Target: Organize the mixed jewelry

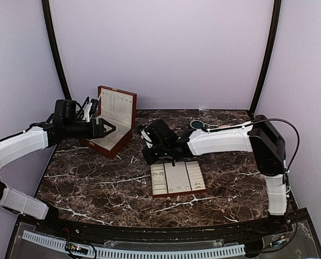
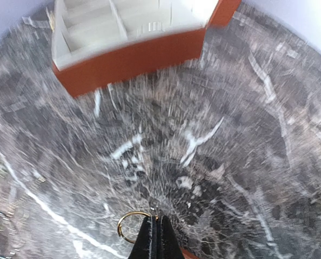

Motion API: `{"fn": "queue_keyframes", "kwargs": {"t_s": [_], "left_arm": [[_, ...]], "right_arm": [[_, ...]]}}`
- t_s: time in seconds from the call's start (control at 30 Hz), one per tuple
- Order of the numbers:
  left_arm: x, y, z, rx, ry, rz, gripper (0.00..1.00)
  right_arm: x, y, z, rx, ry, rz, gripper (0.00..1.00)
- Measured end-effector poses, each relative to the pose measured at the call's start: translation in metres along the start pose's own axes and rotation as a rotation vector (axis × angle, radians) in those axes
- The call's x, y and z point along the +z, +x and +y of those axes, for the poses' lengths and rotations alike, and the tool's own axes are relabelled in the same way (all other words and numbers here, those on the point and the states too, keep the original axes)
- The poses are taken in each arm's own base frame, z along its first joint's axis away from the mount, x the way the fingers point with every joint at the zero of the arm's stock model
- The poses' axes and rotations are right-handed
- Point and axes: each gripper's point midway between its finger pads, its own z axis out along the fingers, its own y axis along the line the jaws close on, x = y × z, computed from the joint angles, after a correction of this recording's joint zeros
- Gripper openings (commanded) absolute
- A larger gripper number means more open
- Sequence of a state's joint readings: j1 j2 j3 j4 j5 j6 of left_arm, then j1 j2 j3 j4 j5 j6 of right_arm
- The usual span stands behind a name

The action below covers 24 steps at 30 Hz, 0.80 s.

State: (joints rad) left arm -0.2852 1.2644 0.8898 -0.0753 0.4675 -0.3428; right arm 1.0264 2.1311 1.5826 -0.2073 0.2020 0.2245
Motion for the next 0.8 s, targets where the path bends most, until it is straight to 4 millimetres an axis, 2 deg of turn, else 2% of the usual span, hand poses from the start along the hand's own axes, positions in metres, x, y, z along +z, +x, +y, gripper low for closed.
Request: {"fn": "queue_keyframes", "kwargs": {"t_s": [0.17,0.27,0.43,0.8], "left_arm": [[0.027,0.032,-0.033,-0.009,0.153,0.12,0.67],[0.036,0.047,-0.051,-0.016,0.238,0.172,0.67],[0.038,0.058,-0.073,-0.019,0.347,0.215,0.66],[0.045,0.067,-0.076,-0.056,0.389,0.254,0.53]], "right_arm": [[-0.052,-0.043,-0.002,0.049,-0.026,-0.174,0.0],[-0.067,-0.057,0.0,0.058,-0.033,-0.234,0.0],[-0.072,-0.056,0.014,0.043,-0.05,-0.252,0.0],[-0.074,-0.052,0.027,0.008,-0.056,-0.251,0.0]]}}
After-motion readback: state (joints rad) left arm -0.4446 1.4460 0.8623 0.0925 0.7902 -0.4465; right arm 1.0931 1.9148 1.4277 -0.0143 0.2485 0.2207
